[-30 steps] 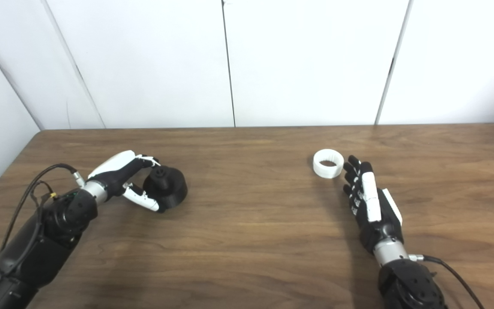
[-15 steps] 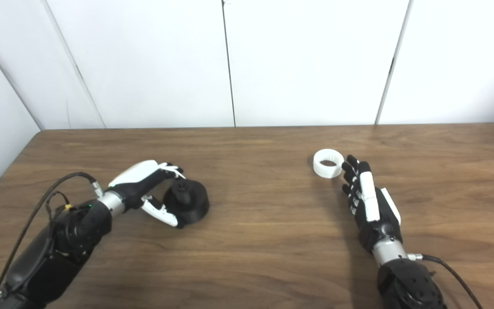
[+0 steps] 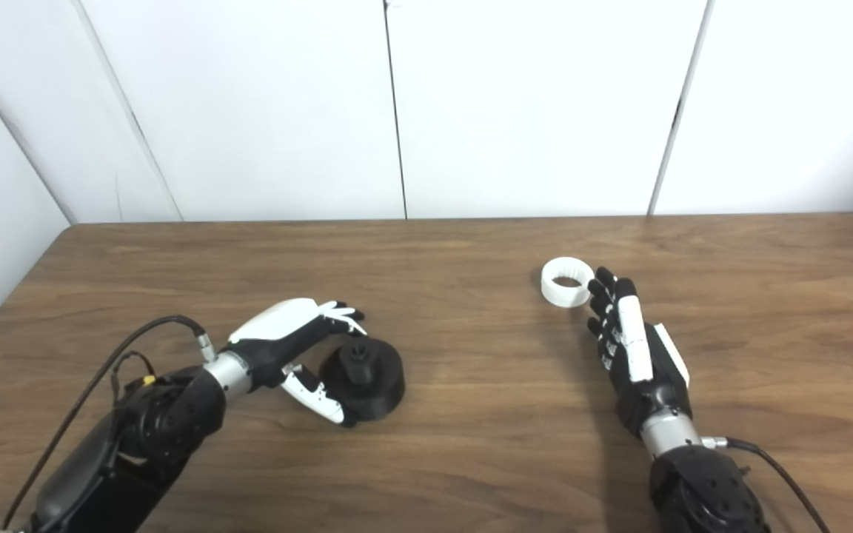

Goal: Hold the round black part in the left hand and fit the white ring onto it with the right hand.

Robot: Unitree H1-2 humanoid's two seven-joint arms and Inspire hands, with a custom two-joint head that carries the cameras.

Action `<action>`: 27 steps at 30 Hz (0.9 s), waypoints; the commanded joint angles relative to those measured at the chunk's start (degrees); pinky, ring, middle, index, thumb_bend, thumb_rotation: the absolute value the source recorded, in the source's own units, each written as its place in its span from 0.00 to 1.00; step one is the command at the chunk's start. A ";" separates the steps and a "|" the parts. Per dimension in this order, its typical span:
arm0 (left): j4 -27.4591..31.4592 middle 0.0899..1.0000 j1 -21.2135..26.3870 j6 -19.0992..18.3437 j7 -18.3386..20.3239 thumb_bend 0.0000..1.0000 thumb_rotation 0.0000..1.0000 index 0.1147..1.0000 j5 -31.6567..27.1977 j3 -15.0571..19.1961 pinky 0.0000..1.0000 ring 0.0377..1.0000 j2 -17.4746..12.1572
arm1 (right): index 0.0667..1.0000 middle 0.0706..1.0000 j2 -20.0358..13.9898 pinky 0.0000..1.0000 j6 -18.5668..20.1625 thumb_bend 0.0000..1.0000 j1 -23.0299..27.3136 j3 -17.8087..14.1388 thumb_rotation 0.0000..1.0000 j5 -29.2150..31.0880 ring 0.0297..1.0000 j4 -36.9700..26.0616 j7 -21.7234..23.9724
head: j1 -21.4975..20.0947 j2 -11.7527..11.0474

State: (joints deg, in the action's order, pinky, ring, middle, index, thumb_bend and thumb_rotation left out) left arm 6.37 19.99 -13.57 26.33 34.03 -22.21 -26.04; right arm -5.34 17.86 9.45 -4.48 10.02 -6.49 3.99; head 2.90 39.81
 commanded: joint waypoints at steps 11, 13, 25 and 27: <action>5.49 0.94 -1.12 4.00 1.33 0.81 0.31 0.65 3.41 -2.90 0.93 1.00 0.96 | 0.98 0.97 -0.16 1.00 -0.12 0.62 2.03 0.11 1.00 0.07 1.00 -2.74 0.24 | -0.12 0.21; 6.43 0.95 -1.49 3.49 2.08 0.81 0.32 0.66 4.05 -3.44 0.92 1.00 1.39 | 0.99 0.97 -0.14 1.00 0.01 0.61 2.05 0.18 1.00 -0.12 1.00 -2.87 0.13 | -0.19 0.23; 8.90 0.94 -3.41 5.15 2.88 0.82 0.28 0.64 3.81 -3.98 0.90 1.00 3.76 | 0.98 0.97 -0.31 1.00 0.46 0.63 2.16 -0.35 1.00 0.18 1.00 -3.39 0.00 | -0.34 0.40; 9.09 0.94 -3.62 5.36 2.99 0.82 0.29 0.64 3.73 -3.95 0.90 1.00 3.89 | 0.98 0.97 -0.29 1.00 0.59 0.64 2.25 -0.46 1.00 0.41 1.00 -3.37 0.09 | -0.32 0.37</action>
State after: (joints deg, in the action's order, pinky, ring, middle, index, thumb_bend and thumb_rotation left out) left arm 13.87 15.76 -9.52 29.35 37.69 -26.24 -21.95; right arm -5.37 19.31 9.43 -4.61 9.88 -7.51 3.91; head 2.55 40.17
